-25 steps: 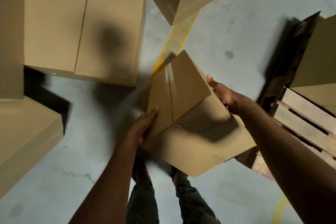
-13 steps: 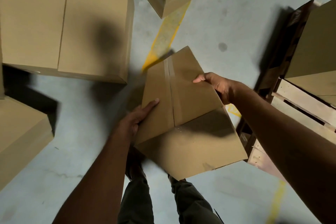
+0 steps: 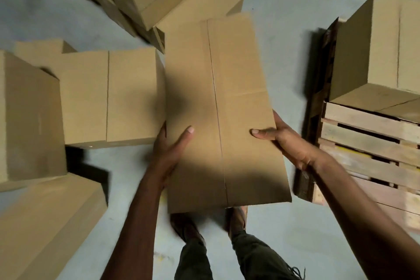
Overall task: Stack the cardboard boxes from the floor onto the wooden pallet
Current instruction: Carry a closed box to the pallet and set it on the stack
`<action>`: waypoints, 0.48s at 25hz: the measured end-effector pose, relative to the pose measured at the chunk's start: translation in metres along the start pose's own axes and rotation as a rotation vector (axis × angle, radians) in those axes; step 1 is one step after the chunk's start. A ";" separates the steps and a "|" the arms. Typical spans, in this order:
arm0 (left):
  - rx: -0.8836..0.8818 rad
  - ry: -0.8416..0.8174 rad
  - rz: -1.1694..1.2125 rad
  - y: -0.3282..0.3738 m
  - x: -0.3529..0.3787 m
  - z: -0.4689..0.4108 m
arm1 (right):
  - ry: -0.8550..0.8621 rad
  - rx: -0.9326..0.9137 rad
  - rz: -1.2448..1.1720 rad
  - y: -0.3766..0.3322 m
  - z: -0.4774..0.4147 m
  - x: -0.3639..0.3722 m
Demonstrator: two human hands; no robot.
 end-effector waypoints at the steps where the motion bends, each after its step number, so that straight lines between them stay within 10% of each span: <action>1: 0.075 -0.005 -0.008 0.025 0.002 0.019 | 0.042 -0.049 -0.001 -0.013 0.022 -0.007; 12: 0.488 -0.223 0.009 0.173 0.057 0.212 | 0.385 -0.296 -0.088 -0.060 0.283 -0.067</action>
Point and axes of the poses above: each hand's wrist, its own z-axis away from the middle knuckle, its own x-axis out of the palm, y = z × x, the point moved 7 cm from there along -z, towards the middle knuckle
